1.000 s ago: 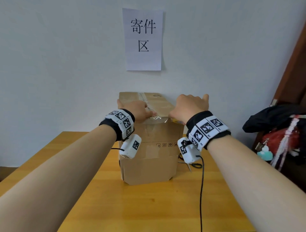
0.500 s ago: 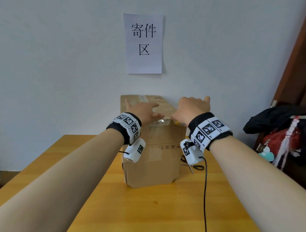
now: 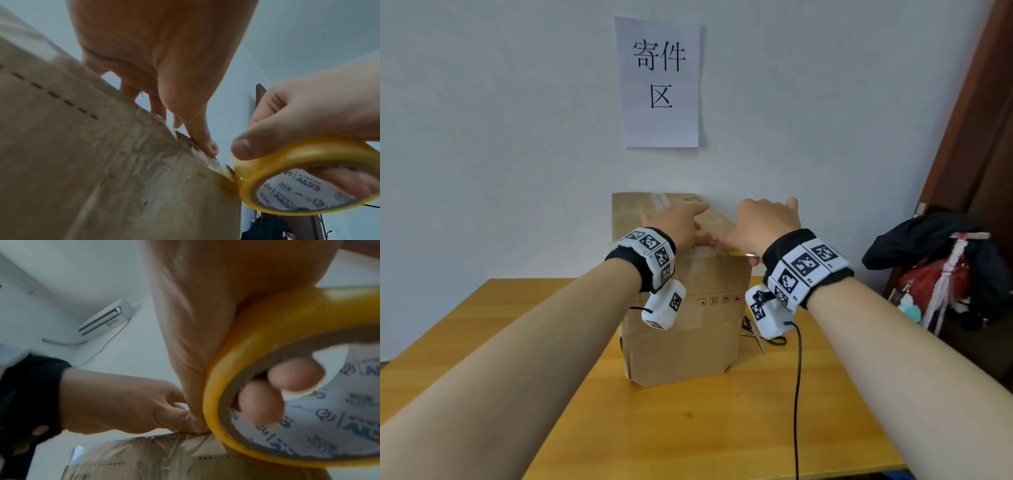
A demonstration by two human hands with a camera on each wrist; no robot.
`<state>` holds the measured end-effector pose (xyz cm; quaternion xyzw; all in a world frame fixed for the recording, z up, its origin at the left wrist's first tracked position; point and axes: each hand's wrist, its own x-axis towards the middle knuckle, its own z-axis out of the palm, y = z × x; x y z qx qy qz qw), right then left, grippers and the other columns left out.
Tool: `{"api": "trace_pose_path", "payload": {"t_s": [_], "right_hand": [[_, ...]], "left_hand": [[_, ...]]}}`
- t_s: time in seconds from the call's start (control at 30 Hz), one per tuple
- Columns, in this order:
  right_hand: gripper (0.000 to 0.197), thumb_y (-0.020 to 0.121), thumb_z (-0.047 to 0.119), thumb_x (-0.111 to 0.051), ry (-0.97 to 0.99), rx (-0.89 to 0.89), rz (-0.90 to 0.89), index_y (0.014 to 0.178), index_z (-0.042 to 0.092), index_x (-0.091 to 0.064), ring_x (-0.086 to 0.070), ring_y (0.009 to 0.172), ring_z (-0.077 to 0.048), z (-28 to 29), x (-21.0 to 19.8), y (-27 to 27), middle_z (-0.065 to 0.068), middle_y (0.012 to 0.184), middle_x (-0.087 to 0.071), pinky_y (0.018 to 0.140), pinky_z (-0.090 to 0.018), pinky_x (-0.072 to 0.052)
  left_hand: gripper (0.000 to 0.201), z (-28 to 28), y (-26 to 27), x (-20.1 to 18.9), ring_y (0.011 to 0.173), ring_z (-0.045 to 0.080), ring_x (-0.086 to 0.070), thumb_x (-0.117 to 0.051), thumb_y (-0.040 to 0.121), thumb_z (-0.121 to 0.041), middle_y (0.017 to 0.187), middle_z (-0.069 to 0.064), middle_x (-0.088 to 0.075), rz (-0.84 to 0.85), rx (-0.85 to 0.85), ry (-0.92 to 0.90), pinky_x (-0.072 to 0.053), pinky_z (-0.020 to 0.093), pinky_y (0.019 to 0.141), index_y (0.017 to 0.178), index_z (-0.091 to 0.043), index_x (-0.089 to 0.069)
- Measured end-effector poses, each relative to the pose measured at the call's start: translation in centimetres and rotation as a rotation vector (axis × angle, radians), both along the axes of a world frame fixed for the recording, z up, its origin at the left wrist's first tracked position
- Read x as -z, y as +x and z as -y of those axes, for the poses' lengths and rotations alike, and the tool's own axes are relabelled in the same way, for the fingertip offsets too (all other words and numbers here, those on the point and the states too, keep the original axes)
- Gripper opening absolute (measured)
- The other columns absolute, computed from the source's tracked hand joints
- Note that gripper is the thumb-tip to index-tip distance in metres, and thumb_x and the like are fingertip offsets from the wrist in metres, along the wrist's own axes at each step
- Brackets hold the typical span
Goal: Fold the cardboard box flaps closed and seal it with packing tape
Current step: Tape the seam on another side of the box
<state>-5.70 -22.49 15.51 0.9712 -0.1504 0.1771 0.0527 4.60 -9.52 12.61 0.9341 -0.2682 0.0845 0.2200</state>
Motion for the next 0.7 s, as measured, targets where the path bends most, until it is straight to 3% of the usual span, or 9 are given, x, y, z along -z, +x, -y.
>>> {"api": "trace_pose_path", "payload": {"t_s": [0.1,0.2,0.27,0.37,0.53,0.7], "right_hand": [[0.042,0.083,0.062,-0.057,0.099,-0.077,-0.041,0.077,0.020,-0.056,-0.067,0.053,-0.013,0.3,0.2,-1.0,0.005,0.046,-0.065,0.087,-0.044,-0.026],[0.054,0.086,0.065,-0.051,0.177,-0.153,-0.032,0.069,0.015,-0.061,-0.069,0.051,-0.014,1.1,0.1,-2.1,0.004,0.046,-0.065,0.088,-0.041,-0.026],[0.057,0.087,0.065,-0.046,0.162,-0.190,-0.028,0.064,0.016,-0.063,-0.069,0.056,-0.014,1.7,-0.1,-2.6,0.002,0.048,-0.067,0.092,-0.042,-0.028],[0.056,0.083,0.070,-0.048,0.170,-0.211,0.035,0.063,0.018,-0.056,-0.065,0.054,-0.013,2.4,-0.3,-3.0,0.001,0.047,-0.066,0.090,-0.042,-0.029],[0.057,0.076,0.076,-0.057,0.058,-0.172,0.210,0.057,0.023,-0.047,-0.051,0.065,-0.013,2.8,-0.8,-2.5,0.006,0.057,-0.052,0.089,-0.045,-0.032],[0.057,0.076,0.075,-0.059,0.049,-0.146,0.231,0.057,0.022,-0.048,-0.052,0.066,-0.015,3.2,-0.4,-2.3,0.006,0.057,-0.052,0.083,-0.042,-0.028]], "left_hand": [[0.077,-0.2,0.0,0.1,0.131,0.014,-0.050,-0.063,0.077,-0.072,0.129,-0.016,-0.063,-0.021,-0.015,-0.012,-0.002,0.067,0.112,0.145,-0.042,-0.042],[0.073,-0.2,-0.2,0.3,0.134,0.014,-0.048,-0.055,0.083,-0.073,0.129,-0.018,-0.064,0.007,-0.029,0.011,0.009,0.070,0.111,0.146,-0.040,-0.040],[0.073,-0.2,-0.1,0.4,0.136,0.013,-0.046,-0.050,0.085,-0.074,0.129,-0.020,-0.064,0.022,-0.039,0.035,0.014,0.070,0.110,0.148,-0.039,-0.038],[0.075,-0.1,0.1,0.6,0.136,0.014,-0.046,-0.049,0.082,-0.077,0.128,-0.020,-0.064,0.002,-0.054,0.040,0.014,0.070,0.110,0.146,-0.040,-0.041],[0.078,-0.1,0.5,0.8,0.133,0.014,-0.049,-0.046,0.077,-0.084,0.125,-0.019,-0.065,-0.012,-0.096,0.047,0.020,0.067,0.107,0.139,-0.038,-0.049],[0.074,0.0,0.5,0.7,0.126,0.016,-0.054,-0.047,0.072,-0.087,0.123,-0.017,-0.066,0.003,-0.105,0.077,0.016,0.068,0.109,0.127,-0.038,-0.057]]}}
